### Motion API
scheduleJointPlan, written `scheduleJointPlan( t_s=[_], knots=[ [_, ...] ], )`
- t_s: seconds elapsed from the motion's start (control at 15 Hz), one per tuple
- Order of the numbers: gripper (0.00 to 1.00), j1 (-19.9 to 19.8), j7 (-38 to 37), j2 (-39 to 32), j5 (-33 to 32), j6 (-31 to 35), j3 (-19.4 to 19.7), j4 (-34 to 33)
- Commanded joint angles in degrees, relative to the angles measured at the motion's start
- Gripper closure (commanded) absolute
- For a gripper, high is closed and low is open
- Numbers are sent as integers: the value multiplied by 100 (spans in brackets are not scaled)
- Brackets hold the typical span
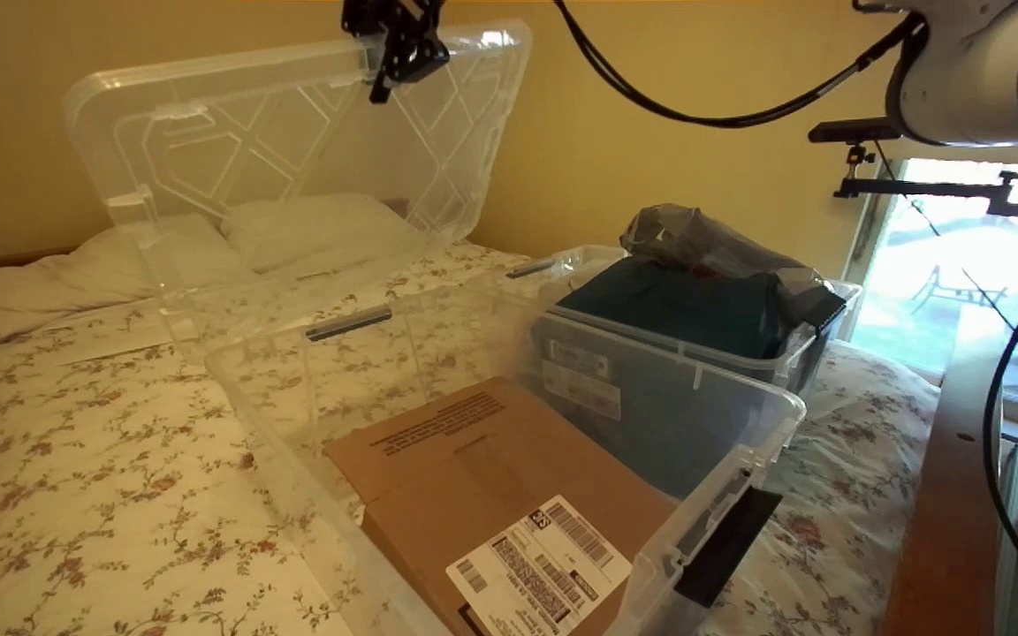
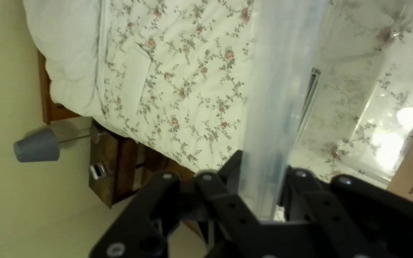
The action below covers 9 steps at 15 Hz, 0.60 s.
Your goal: Move the lid to lean on the north side of the totes and pick up the grey plastic bag
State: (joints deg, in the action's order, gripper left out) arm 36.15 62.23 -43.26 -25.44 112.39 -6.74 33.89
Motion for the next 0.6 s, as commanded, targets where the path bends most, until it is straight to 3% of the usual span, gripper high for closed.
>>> scheduleJointPlan(
  t_s=[0.0,0.13,0.2,0.53],
  knots=[
    [79,-111,125,-80,177,38,-34,-7],
    [79,-204,196,-182,270,73,-76,-40],
    [95,-199,198,-191,270,77,-83,-52],
    [95,-412,102,-230,366,-424,-76,82]
  ],
)
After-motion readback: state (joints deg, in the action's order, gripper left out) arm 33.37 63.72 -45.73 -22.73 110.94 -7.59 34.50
